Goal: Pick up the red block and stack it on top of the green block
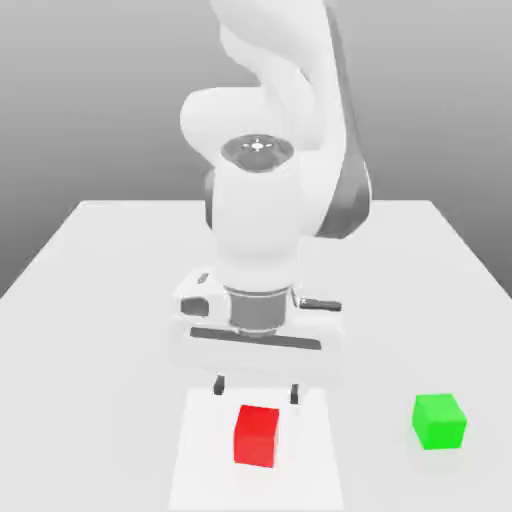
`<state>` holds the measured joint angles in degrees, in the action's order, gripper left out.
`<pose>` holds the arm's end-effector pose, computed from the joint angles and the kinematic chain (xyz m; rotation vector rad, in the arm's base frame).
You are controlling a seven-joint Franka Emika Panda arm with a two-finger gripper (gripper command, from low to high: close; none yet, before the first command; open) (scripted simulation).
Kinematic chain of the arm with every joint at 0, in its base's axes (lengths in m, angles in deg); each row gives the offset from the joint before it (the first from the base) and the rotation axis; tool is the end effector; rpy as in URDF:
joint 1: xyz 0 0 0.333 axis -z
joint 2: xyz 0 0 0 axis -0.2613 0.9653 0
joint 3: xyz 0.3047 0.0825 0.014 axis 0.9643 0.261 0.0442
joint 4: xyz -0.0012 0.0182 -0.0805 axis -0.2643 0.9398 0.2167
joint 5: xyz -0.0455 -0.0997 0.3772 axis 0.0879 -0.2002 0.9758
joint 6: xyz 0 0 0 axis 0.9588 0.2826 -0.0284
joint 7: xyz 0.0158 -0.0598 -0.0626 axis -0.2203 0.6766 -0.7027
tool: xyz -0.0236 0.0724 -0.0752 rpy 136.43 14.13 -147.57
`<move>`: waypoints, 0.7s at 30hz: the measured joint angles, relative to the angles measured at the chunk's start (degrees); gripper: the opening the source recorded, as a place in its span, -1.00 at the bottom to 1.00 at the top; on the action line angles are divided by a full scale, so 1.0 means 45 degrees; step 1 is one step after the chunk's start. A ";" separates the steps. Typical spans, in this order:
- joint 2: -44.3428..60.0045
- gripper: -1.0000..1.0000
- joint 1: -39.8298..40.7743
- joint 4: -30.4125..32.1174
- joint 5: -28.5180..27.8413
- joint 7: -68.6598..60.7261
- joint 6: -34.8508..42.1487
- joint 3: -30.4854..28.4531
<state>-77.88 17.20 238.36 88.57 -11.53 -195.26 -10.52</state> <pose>0.4178 0.0014 0.1834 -2.7834 1.4536 -0.0040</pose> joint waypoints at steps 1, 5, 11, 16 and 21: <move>0.0461 0.00 -0.0029 -0.0056 -0.0048 0.0040 -0.0386 -0.0039; 0.1360 -1.00 -0.0111 -0.0179 -0.0133 0.0106 -0.1147 -0.0141; 0.1170 -1.00 -0.0052 -0.0147 -0.0179 0.0146 -0.0993 -0.0086; -0.0859 -1.00 -0.0069 0.0110 0.0083 -0.0095 0.0783 0.0173; -0.1353 -1.00 -0.2499 -0.0497 0.0017 -0.0745 0.1895 0.1719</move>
<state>-83.97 5.96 236.12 88.65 -14.89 -186.73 -2.79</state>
